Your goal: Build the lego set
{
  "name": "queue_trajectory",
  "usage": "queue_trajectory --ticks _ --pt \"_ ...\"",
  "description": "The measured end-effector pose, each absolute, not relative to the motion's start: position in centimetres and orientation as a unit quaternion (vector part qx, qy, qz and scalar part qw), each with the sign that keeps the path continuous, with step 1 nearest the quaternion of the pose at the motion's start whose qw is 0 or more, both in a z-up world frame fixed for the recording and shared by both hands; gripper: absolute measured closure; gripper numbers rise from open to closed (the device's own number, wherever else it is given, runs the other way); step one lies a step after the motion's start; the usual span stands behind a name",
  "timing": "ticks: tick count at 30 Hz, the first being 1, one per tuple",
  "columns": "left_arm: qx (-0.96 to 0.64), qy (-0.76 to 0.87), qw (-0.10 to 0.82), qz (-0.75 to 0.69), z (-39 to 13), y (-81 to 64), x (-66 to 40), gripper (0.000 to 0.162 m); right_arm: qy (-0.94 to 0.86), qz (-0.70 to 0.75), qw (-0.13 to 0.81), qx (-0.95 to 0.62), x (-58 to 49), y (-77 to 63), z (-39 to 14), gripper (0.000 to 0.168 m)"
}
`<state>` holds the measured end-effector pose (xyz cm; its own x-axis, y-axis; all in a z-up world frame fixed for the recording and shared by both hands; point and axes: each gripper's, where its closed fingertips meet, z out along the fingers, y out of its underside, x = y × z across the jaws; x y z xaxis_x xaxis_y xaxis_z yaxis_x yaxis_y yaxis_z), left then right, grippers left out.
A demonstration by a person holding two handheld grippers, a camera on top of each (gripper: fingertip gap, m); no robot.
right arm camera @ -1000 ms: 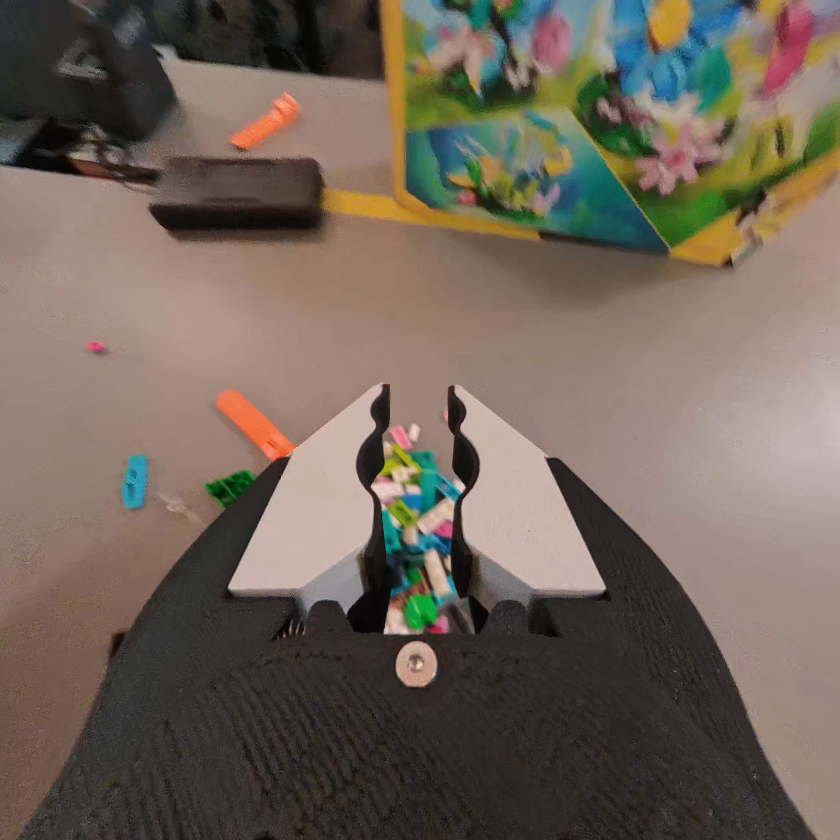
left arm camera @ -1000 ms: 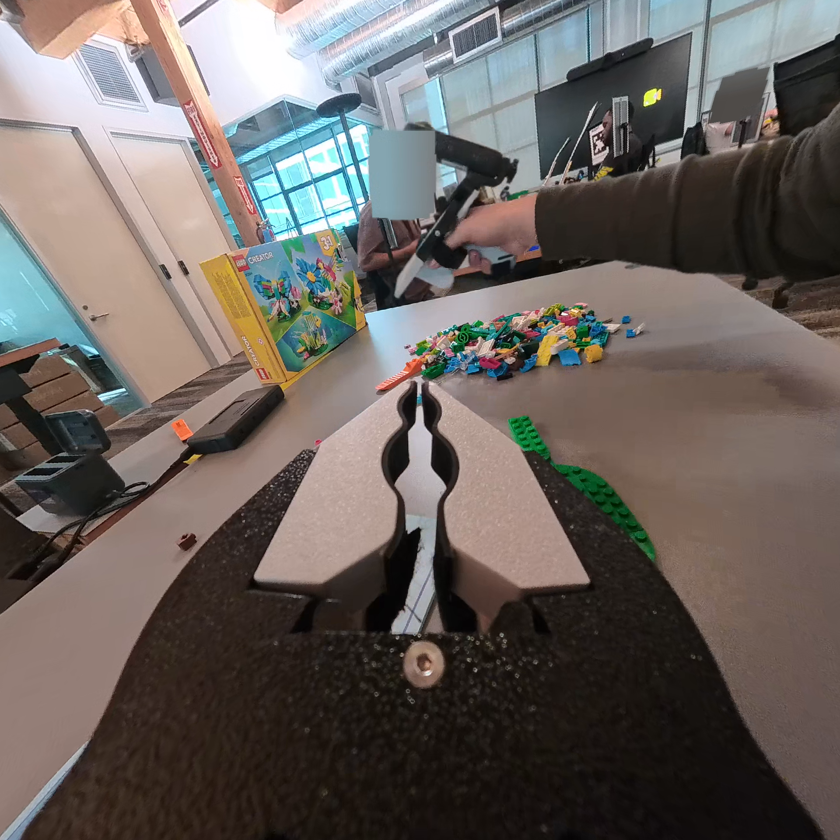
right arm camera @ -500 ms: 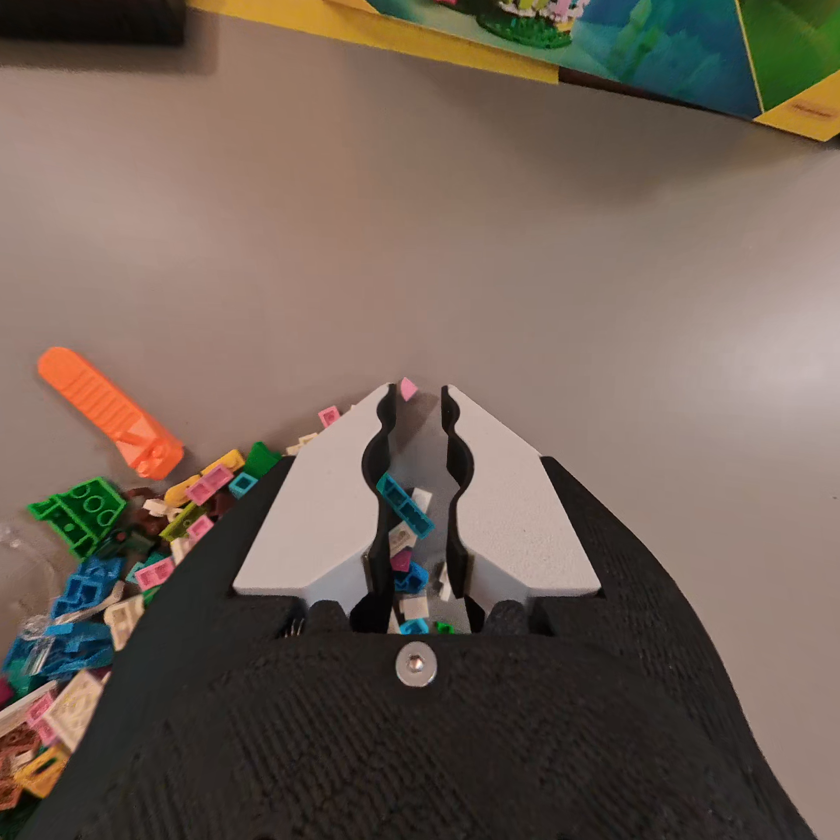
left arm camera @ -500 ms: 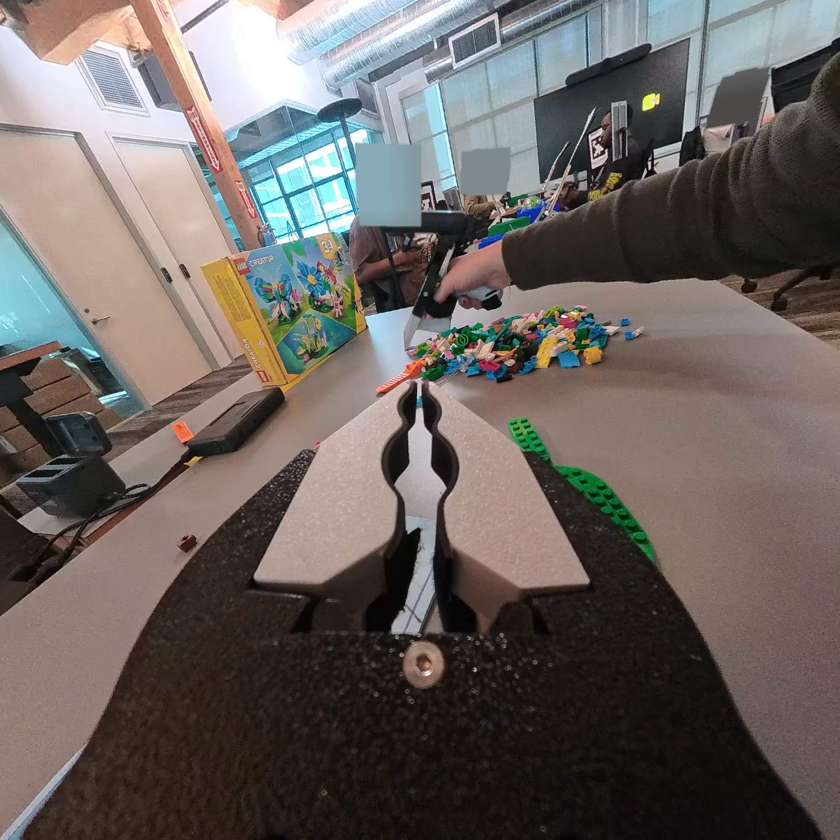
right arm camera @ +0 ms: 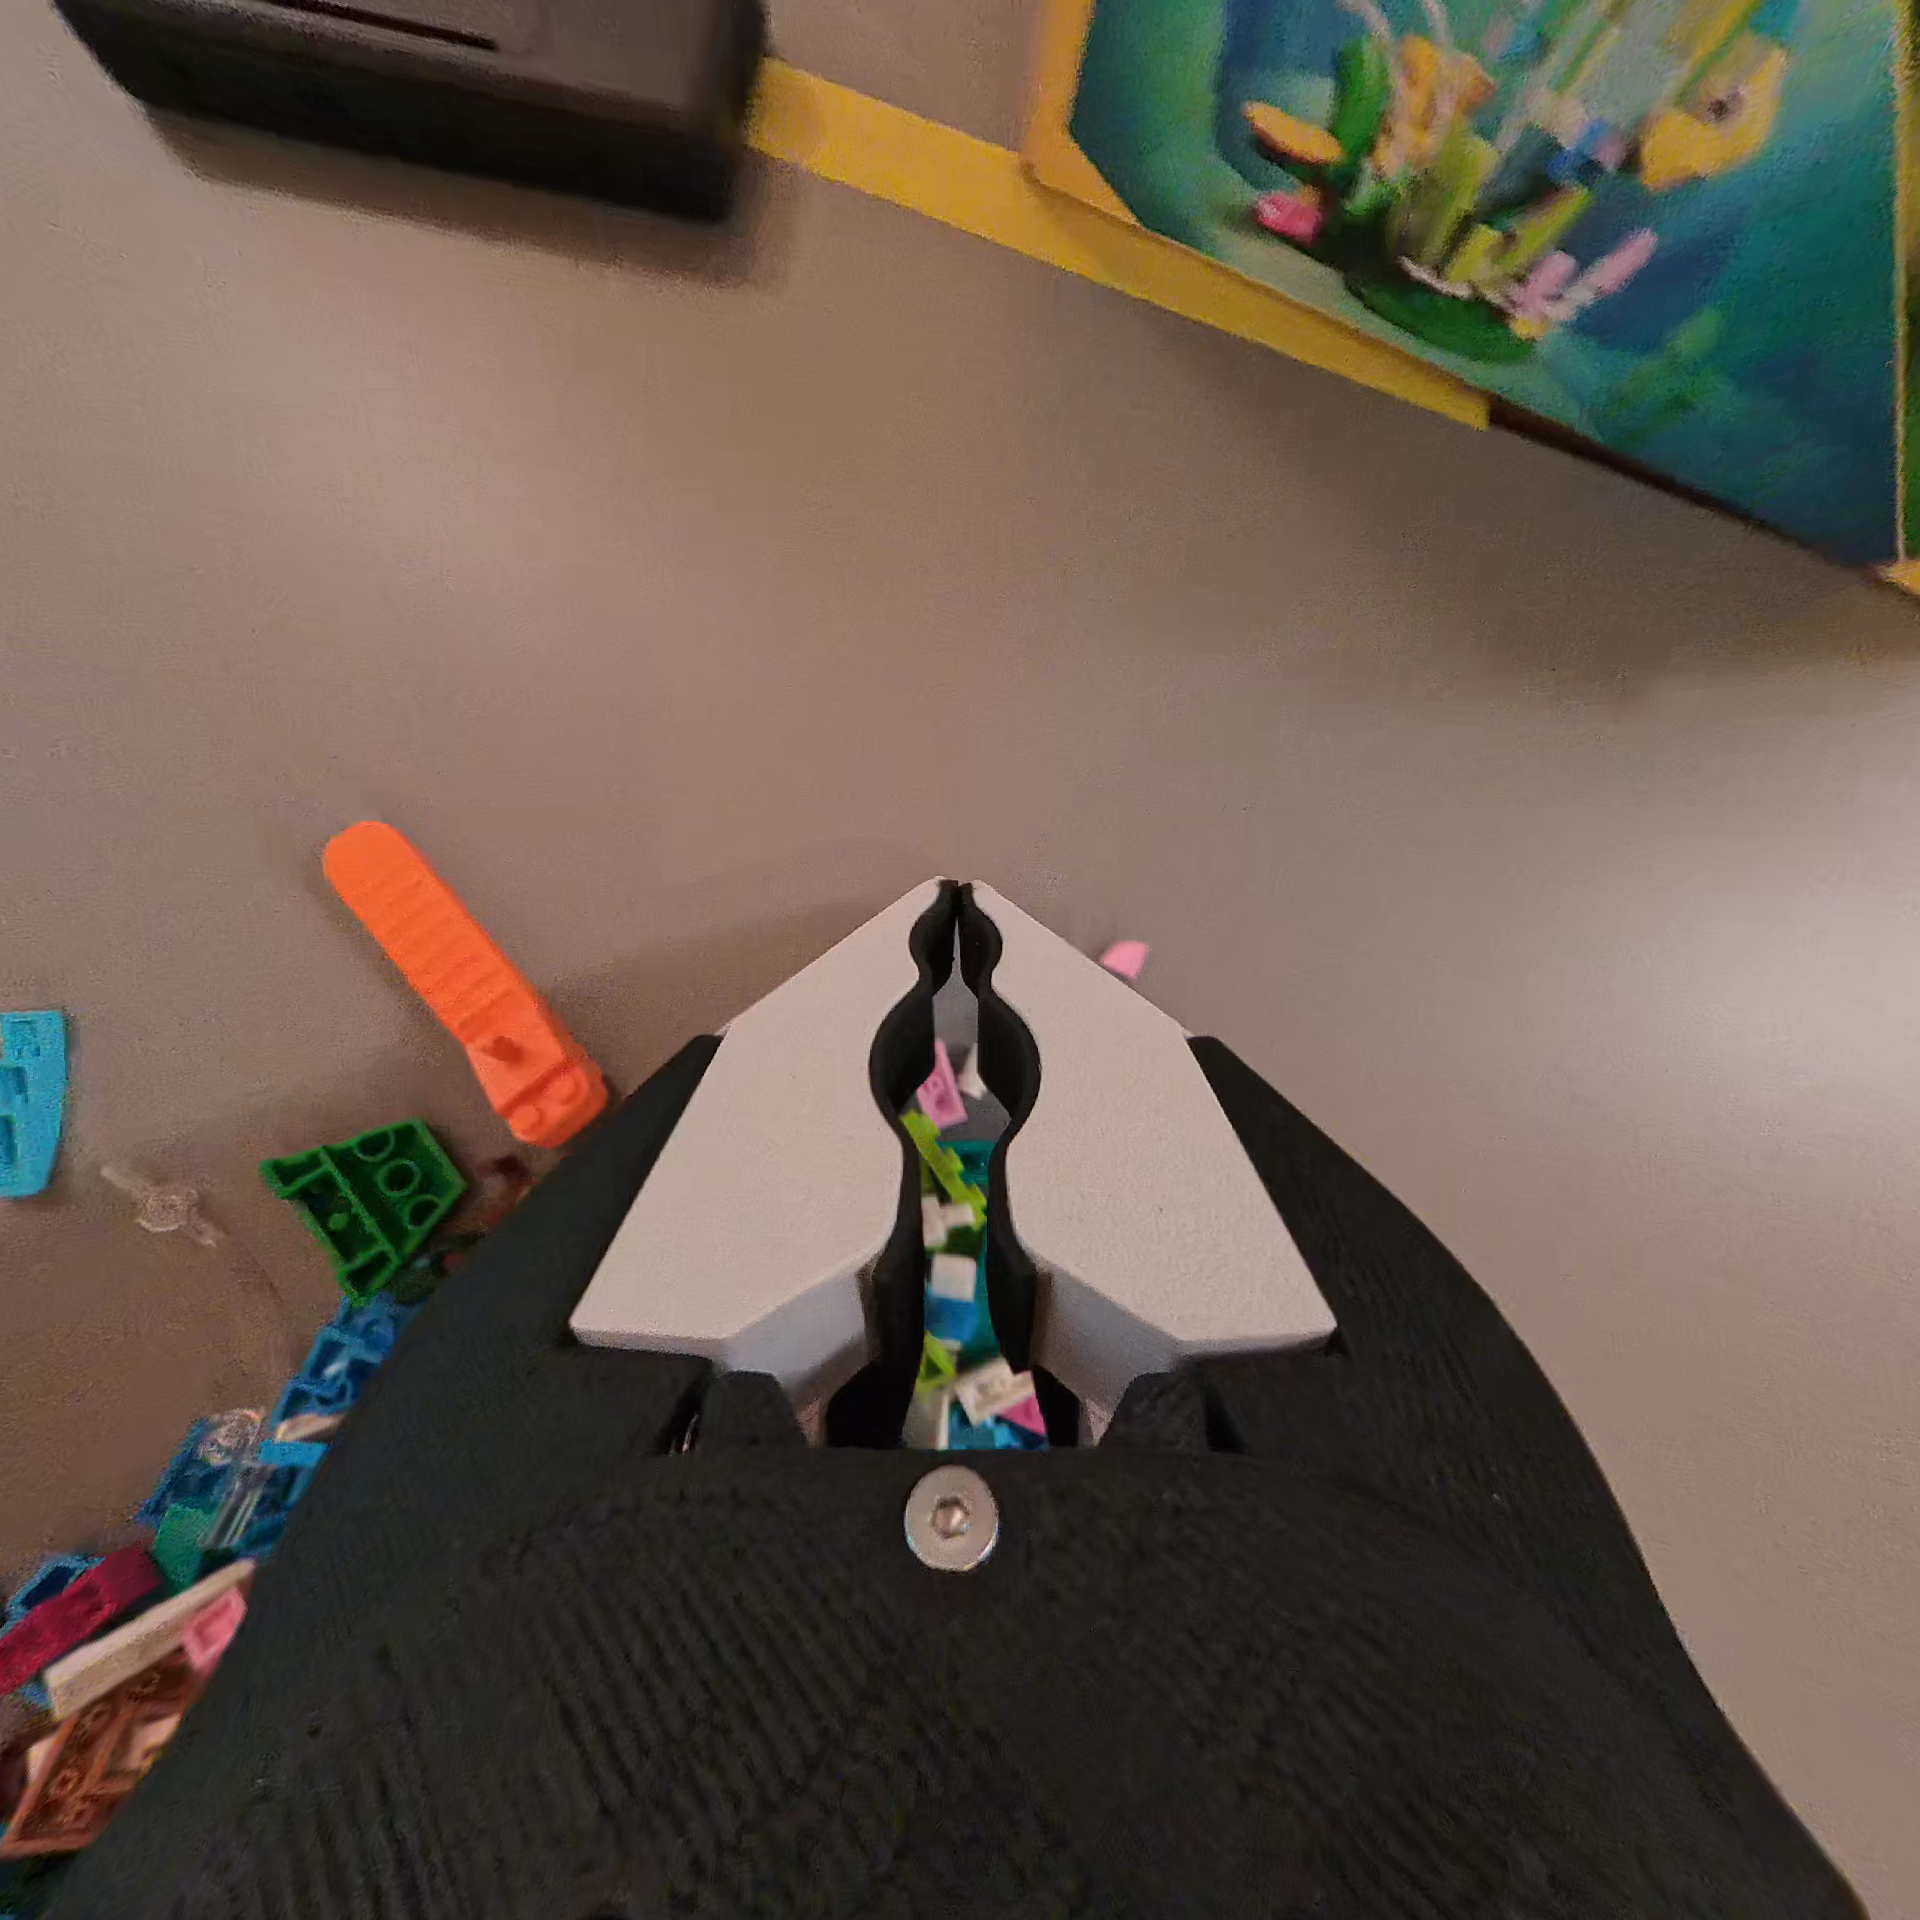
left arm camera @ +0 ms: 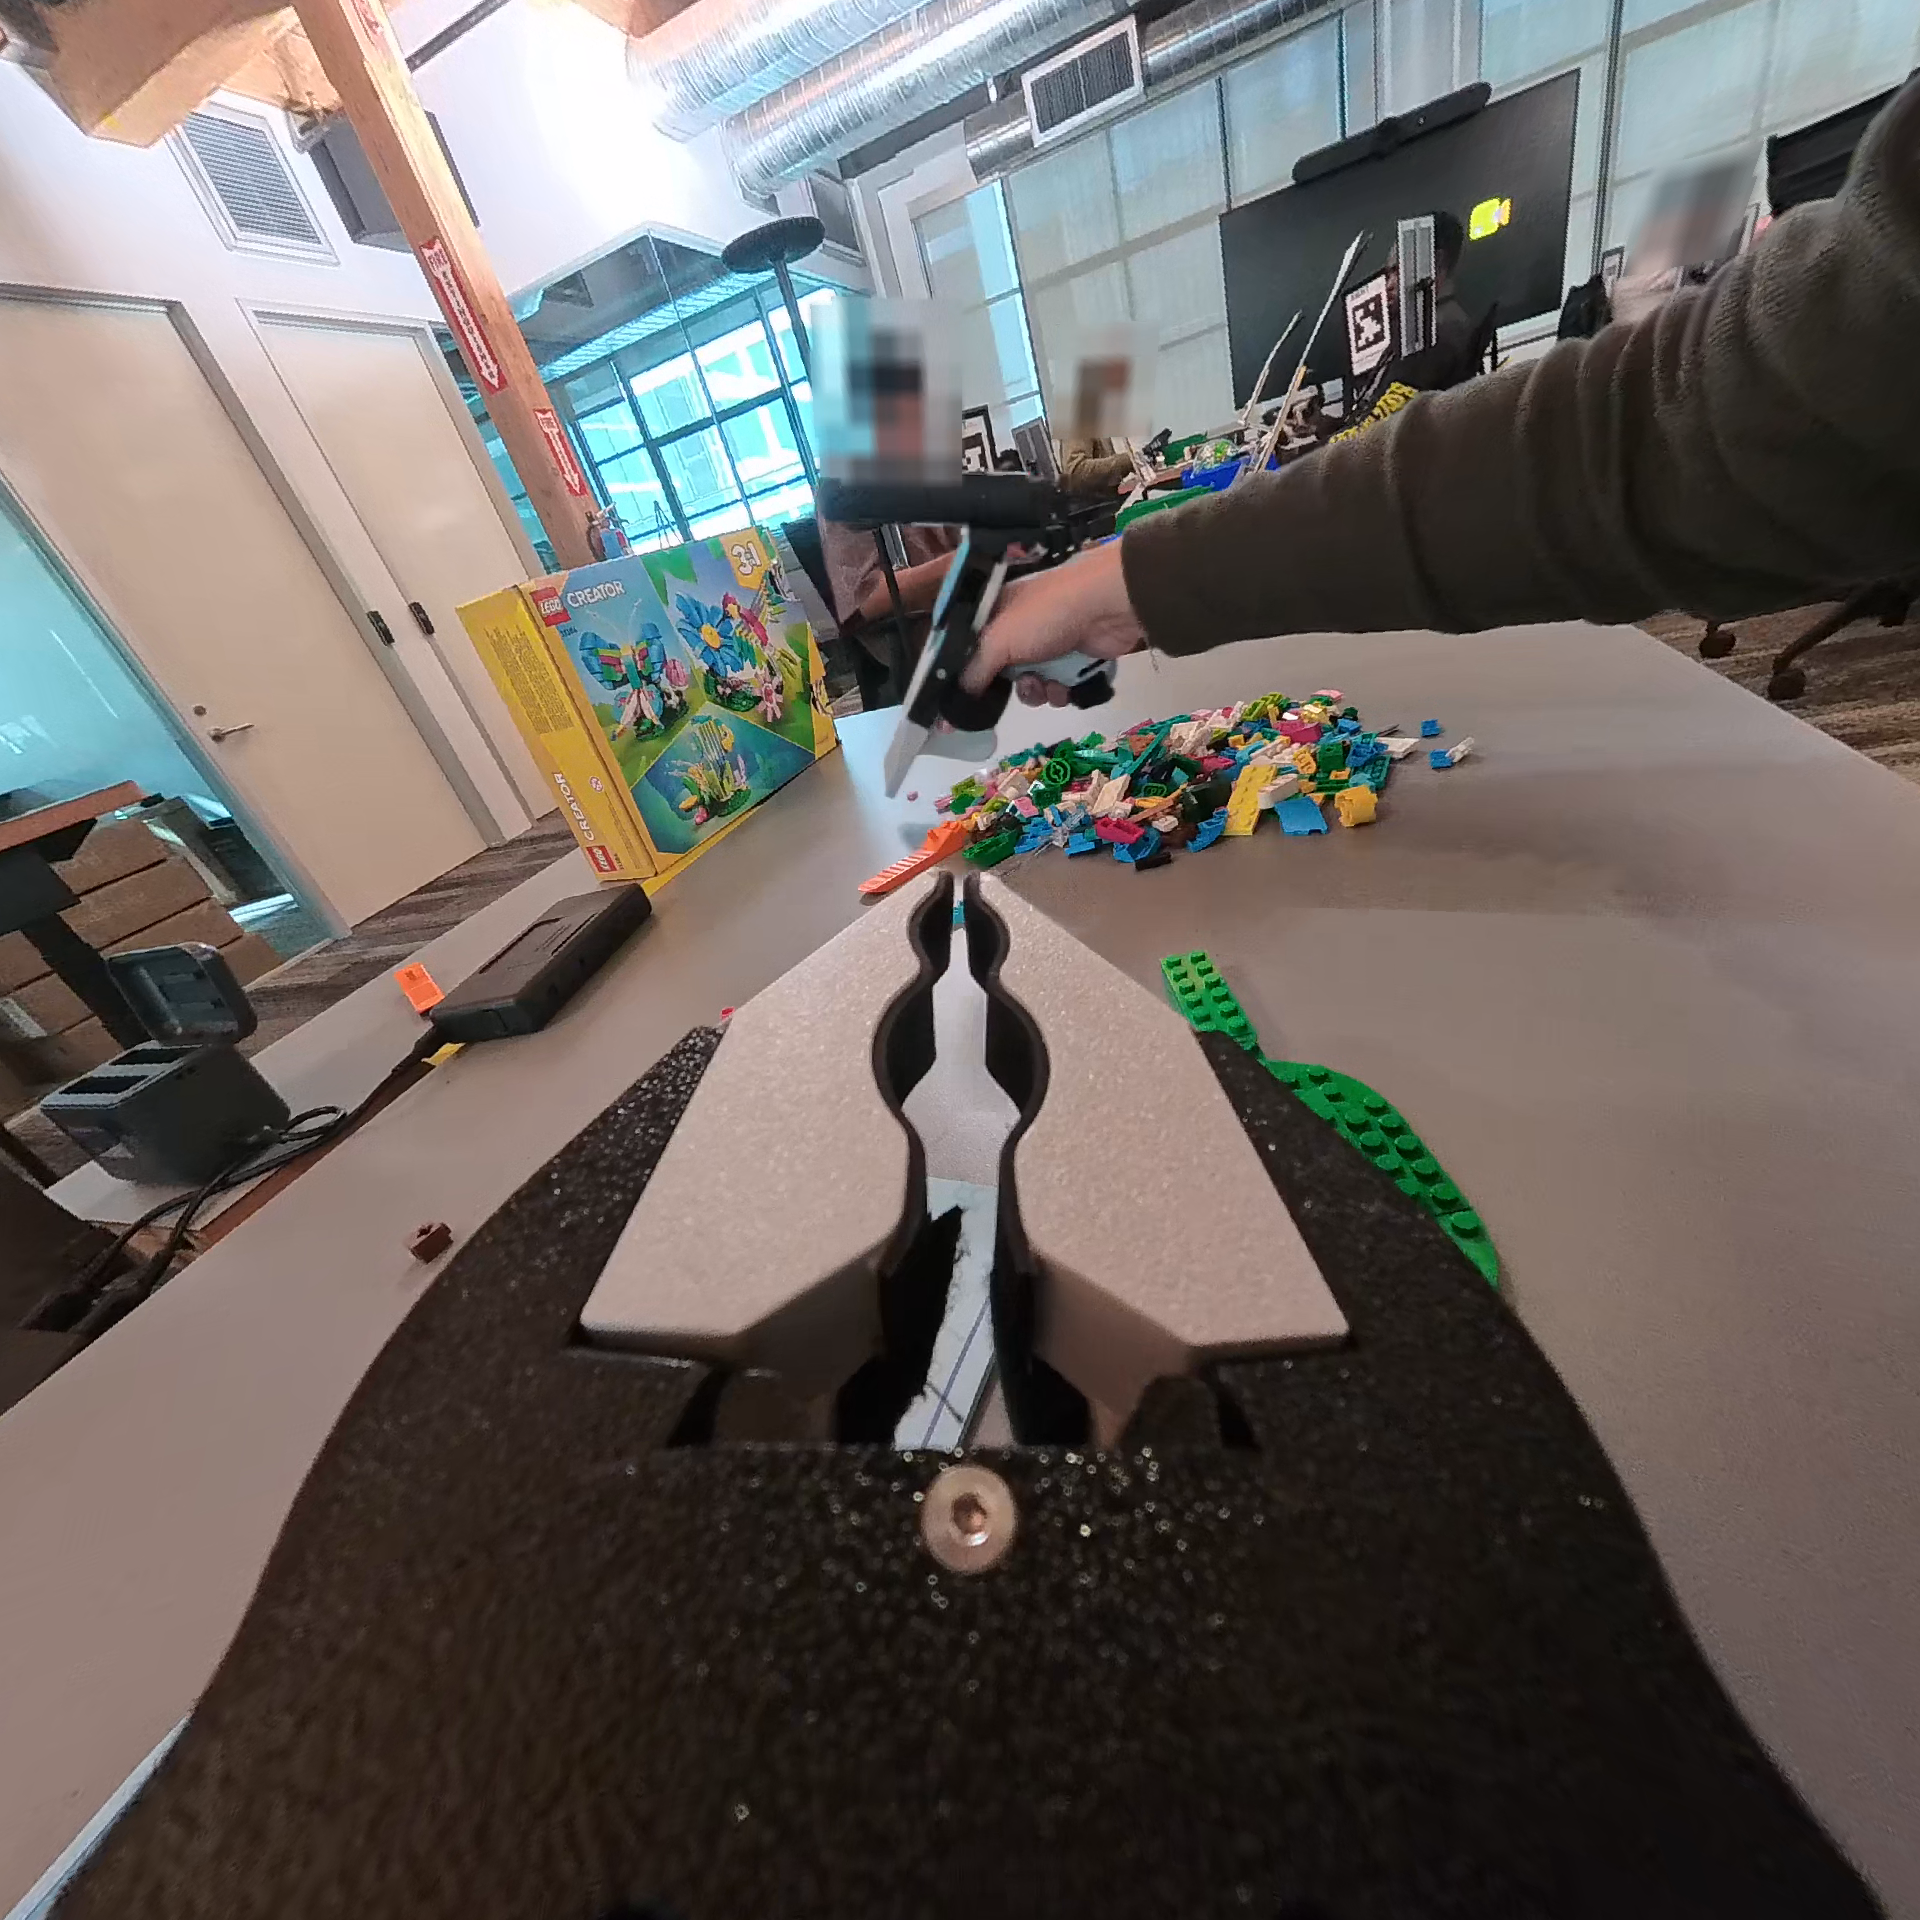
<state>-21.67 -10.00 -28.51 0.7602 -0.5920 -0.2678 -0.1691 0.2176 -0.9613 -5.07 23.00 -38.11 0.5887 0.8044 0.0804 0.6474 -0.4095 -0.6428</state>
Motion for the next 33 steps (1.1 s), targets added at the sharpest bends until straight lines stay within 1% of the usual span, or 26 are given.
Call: queue_trajectory --ticks 1,3,4,7,9,12,19,22,29,33 --pt "-0.607 0.313 0.715 -0.148 -28.5 -10.0 -21.7 0.162 -0.450 0.107 0.322 -0.826 -5.5 23.1 -38.1 0.168" --pt "-0.607 0.313 0.715 -0.149 -28.5 -10.0 -21.7 0.162 -0.448 0.085 0.328 -0.828 -5.5 24.0 -37.9 0.168" --pt "-0.607 0.312 0.716 -0.149 -28.5 -10.0 -21.7 0.162 -0.432 0.085 0.326 -0.836 -5.3 24.5 -37.8 0.164" --pt "-0.607 0.314 0.715 -0.148 -28.5 -10.0 -21.6 0.162 -0.373 0.100 0.291 -0.876 -4.1 25.1 -38.4 0.142" --pt "-0.607 0.316 0.715 -0.146 -28.5 -10.0 -21.6 0.162 -0.346 0.090 0.265 -0.895 -2.9 25.1 -39.0 0.138" --pt "-0.607 0.317 0.714 -0.146 -28.6 -10.0 -21.6 0.162 -0.331 0.092 0.265 -0.901 -2.4 25.2 -39.0 0.144" --pt "-0.606 0.317 0.714 -0.146 -28.6 -10.1 -21.6 0.162 -0.333 0.088 0.269 -0.900 -2.2 25.2 -39.4 0.147" --pt "-0.607 0.317 0.714 -0.147 -28.5 -10.1 -21.6 0.162 -0.328 0.092 0.269 -0.901 -2.0 25.2 -39.5 0.152" --pt "-0.606 0.316 0.715 -0.147 -28.5 -10.1 -21.6 0.162 -0.326 0.099 0.265 -0.902 -1.7 25.0 -39.4 0.153" --pt "-0.606 0.317 0.715 -0.146 -28.5 -10.1 -21.6 0.162 -0.330 0.088 0.269 -0.901 -1.5 25.0 -39.4 0.161"
